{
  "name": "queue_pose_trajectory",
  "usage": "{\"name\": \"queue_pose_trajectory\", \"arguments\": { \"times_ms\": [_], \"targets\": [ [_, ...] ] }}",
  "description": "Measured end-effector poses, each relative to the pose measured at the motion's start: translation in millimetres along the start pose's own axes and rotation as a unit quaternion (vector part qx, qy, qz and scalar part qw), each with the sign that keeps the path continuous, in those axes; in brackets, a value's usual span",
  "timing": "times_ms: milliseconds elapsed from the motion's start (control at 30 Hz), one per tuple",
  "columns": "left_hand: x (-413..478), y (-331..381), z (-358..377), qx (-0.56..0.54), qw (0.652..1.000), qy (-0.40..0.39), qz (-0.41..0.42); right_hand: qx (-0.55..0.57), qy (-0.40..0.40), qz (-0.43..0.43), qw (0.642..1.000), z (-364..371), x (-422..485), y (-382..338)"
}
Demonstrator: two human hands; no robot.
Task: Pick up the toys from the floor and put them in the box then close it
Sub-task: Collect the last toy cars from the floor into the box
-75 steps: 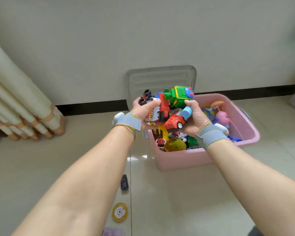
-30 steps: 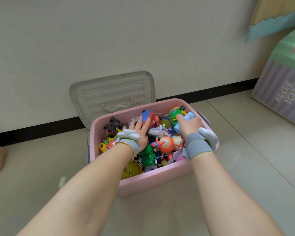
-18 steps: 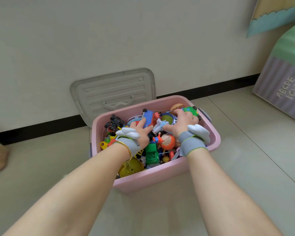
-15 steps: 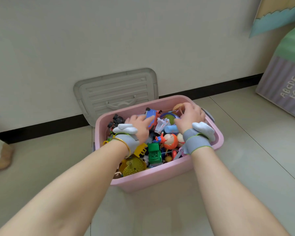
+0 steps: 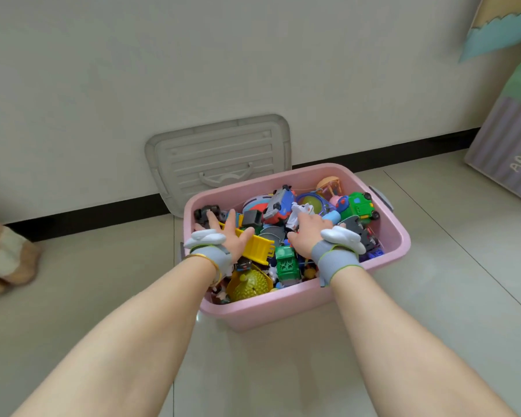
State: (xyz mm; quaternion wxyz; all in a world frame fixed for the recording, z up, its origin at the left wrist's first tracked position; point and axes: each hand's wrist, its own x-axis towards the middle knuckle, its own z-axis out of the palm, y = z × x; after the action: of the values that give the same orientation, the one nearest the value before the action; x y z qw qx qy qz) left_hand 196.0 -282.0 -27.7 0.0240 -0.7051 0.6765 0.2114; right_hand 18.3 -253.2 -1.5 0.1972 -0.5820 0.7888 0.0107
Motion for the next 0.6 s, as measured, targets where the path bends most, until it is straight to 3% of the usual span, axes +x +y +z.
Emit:
{"name": "queue_pose_trajectory", "arguments": {
  "times_ms": [67, 200, 300, 400, 500, 600],
  "targets": [
    [2.6, 2.6, -3.3, -0.032, 0.999, 0.000, -0.012, 0.019, 0.009, 0.010, 1.000, -2.5, -9.1, -13.3],
    [-2.9, -9.8, -16.8, -0.093, 0.991, 0.081, 0.052, -0.042, 0.154, -0.057, 0.986, -9.1, -35.5, -46.0],
    [-28.2, -49.5, -43.7, -0.140, 0.974, 0.160, 0.071, 0.000, 0.131, -0.171, 0.976, -15.5, -63.1, -93.7],
    [-44.4, -104.5, -63.7, -0.166, 0.967, 0.194, 0.020, 0.068, 0.078, -0.252, 0.962, -0.4, -89.3, -145.0],
    [-62.7, -177.3, -48.4, -0.164, 0.972, 0.151, -0.067, 0.087, -0.001, -0.327, 0.941, 46.3, -125.1, -184.7],
    [-97.0, -246.6, -3.4, -0.091, 0.983, -0.030, -0.158, 0.003, -0.137, -0.343, 0.929, 120.8, -148.9, -196.9]
  ]
}}
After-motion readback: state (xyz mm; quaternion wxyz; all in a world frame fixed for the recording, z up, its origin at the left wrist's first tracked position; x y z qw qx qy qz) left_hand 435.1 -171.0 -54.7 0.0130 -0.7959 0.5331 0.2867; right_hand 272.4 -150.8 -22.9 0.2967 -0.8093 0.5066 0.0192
